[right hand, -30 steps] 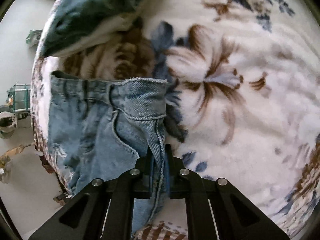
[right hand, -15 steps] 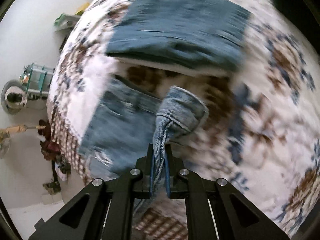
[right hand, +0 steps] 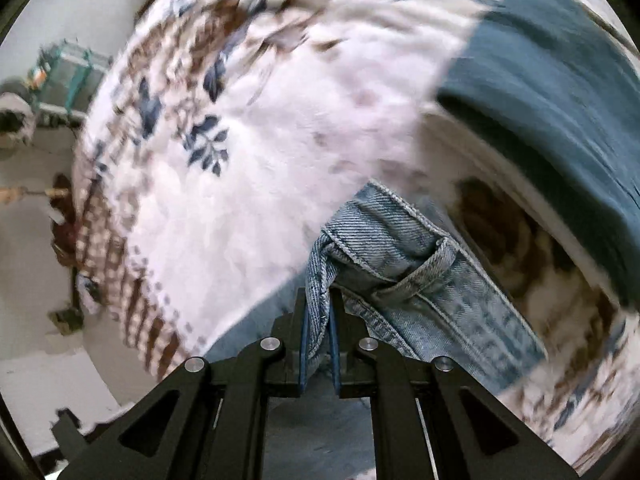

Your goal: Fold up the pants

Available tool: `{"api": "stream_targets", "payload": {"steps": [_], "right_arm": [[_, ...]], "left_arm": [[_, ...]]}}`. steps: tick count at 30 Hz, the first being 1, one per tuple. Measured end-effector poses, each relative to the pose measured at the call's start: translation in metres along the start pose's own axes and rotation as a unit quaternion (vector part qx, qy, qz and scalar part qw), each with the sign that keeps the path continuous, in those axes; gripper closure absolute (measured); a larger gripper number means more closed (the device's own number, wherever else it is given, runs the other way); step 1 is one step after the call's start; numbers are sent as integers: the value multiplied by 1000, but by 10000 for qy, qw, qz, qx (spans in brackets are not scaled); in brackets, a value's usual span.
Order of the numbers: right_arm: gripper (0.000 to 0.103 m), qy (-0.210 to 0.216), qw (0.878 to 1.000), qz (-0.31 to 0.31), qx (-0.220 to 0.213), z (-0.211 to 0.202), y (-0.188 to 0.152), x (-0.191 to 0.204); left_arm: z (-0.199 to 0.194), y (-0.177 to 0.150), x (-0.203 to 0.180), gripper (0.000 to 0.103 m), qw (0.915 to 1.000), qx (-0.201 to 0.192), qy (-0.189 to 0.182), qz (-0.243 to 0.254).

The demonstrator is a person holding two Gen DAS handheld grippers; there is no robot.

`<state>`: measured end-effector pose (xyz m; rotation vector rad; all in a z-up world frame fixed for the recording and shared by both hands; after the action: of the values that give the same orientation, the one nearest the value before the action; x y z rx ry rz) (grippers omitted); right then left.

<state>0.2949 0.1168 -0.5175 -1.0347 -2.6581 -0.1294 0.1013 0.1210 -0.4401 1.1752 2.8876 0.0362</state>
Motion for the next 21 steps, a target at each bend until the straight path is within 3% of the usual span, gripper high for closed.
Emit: {"api": "stream_targets", "payload": {"steps": [2, 3, 4, 5, 6, 7, 8, 9, 11, 15, 21], "right_arm": [[93, -170, 9995, -14, 280, 23, 15, 6], [92, -199, 9991, 29, 381, 32, 20, 5], [85, -175, 9987, 99, 477, 40, 24, 3], [71, -76, 9984, 154, 547, 45, 26, 1], [62, -12, 9983, 177, 563, 46, 28, -1], [45, 95, 9983, 199, 536, 43, 28, -2], [36, 199, 9983, 224, 494, 39, 27, -4], [35, 362, 9981, 250, 424, 33, 25, -6], [31, 516, 9979, 277, 279, 17, 15, -10], [27, 87, 9994, 325, 36, -15, -18, -30], [27, -17, 9952, 954, 234, -22, -79, -87]], "left_arm": [[13, 5, 12, 89, 9991, 258, -199, -257], [14, 6, 22, 82, 9977, 385, -315, -468], [15, 6, 26, 80, 9967, 431, -386, -570], [12, 5, 33, 76, 9957, 448, -482, -659], [7, 2, 40, 69, 9954, 425, -507, -699], [1, 1, 48, 65, 9955, 379, -460, -734], [-5, -2, 55, 50, 9957, 306, -411, -778], [-12, -6, 62, 29, 9957, 252, -355, -820], [-22, -10, 75, 17, 9948, 152, -309, -963], [-30, -16, 92, 17, 9907, 66, -225, -1338], [-4, -23, 63, 17, 9957, 181, -41, -905]]}}
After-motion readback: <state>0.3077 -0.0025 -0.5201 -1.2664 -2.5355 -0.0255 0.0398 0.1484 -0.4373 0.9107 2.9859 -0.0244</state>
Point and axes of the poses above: each gripper's, at about its wrist camera, not at the fingertips, and z roughly the way its jaws point, x to its left, y to its top, the point moved 1 cm from there along z, roughly the way its jaws point, and after that the axes turned 10 degrees about -z, right-handed, at the moved point
